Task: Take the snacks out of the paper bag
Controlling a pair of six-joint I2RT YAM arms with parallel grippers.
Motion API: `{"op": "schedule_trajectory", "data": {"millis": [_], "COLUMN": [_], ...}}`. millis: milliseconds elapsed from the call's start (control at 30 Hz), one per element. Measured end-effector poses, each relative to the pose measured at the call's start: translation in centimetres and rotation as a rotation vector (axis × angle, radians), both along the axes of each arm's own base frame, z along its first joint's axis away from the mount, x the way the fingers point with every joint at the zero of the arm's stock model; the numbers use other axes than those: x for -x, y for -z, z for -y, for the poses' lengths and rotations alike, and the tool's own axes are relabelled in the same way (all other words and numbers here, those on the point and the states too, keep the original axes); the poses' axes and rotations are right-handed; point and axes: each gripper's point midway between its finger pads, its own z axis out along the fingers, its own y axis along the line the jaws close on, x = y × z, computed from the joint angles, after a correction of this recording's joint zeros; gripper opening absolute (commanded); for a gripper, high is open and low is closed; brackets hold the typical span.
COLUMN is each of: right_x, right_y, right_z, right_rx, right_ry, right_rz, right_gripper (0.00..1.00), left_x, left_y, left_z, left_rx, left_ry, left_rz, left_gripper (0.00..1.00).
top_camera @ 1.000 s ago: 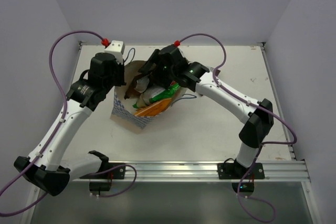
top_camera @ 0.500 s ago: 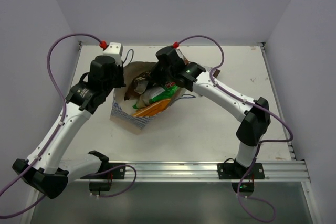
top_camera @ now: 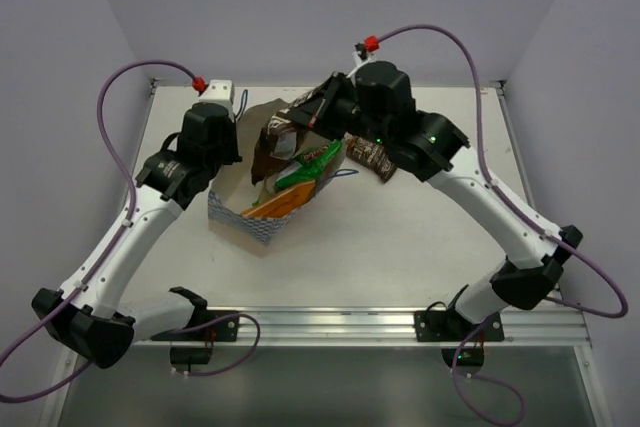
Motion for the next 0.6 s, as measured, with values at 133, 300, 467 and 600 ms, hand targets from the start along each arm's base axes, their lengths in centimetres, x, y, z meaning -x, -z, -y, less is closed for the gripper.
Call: {"op": "schedule_trajectory", "data": {"millis": [133, 300, 467, 600], "right_x": [2.2, 2.5, -0.4, -1.9], "right_y": [-5.5, -9.7, -10.8, -11.0], "right_z": [3.1, 9.3, 16.9, 20.7], "right_rx": [-0.058, -0.088, -0.064, -0.038], "right_ry": [-0.015, 0.063, 0.235, 0.313], "right_rz": [0.121, 0.233, 0.28, 0.294], "right_gripper": [0.0, 0.0, 0.0, 0.0], "left_x": [-0.4, -0.7, -0.9, -0.9], "left_y": [0.5, 0.9, 1.1, 1.6], "left_z": [-0.3, -0.6, -1.2, -1.5], "left_rx": [-0.008, -0.02, -0.026, -0.034], "left_ry": [-0.029, -0.054, -0.078, -0.093], "left_rz": [-0.01, -0.018, -0.022, -0.032], "left_gripper": [0.0, 0.0, 0.0, 0.0]}}
